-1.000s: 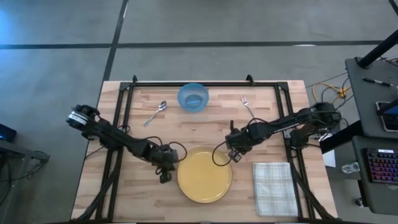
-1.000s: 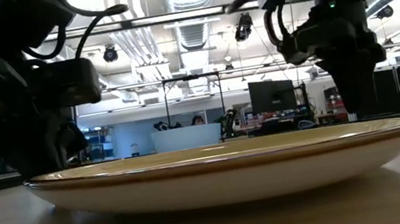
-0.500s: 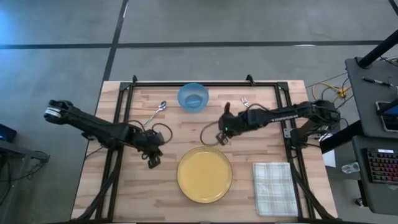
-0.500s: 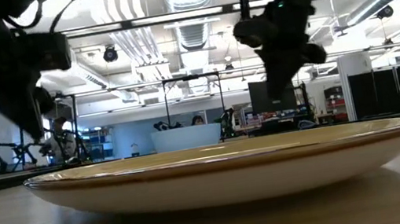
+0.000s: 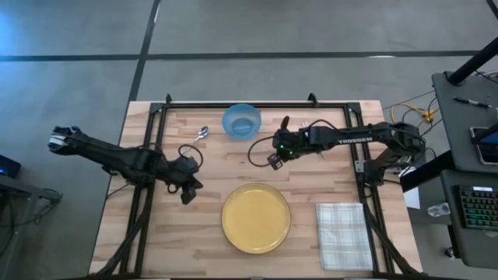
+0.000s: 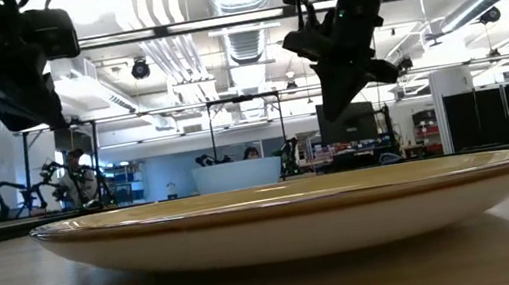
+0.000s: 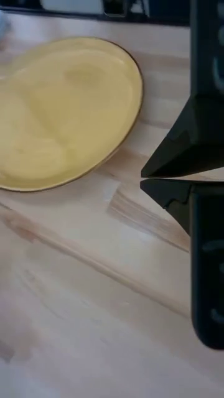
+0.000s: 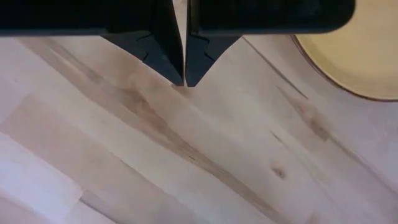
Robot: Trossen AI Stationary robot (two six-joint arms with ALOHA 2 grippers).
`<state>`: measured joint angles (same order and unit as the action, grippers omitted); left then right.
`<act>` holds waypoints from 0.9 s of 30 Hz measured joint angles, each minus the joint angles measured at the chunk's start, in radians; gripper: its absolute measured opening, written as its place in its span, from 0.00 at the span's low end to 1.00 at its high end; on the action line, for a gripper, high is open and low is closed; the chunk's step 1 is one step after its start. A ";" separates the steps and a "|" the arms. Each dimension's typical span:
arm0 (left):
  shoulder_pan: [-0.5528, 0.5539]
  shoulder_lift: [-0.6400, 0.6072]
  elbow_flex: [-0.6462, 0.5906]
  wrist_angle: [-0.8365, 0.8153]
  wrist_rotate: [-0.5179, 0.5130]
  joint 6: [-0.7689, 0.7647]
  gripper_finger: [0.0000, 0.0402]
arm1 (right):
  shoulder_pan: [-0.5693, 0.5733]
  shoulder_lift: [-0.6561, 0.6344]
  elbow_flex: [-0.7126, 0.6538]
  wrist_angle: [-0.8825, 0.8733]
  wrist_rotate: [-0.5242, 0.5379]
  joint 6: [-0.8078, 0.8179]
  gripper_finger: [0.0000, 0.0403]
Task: Set table place
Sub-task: Put the blue bowl on top of the yellow plate
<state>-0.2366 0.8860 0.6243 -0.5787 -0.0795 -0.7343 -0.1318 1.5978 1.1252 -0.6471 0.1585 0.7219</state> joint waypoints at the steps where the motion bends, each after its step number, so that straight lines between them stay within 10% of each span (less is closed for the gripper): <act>1: 0.004 -0.004 0.000 0.000 -0.002 -0.018 0.00 | 0.000 0.000 0.000 0.000 0.003 0.001 0.02; 17: 0.040 -0.014 -0.003 0.002 -0.025 -0.386 0.00 | -0.038 0.006 -0.001 0.043 0.115 0.019 0.22; 27: 0.041 -0.018 0.074 0.065 -0.096 -0.266 0.00 | -0.173 0.041 0.041 0.188 -0.028 -0.152 0.32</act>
<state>-0.1959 0.8677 0.6987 -0.5135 -0.1760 -1.0004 -0.3044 1.6392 1.1664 -0.4588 0.1309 0.5698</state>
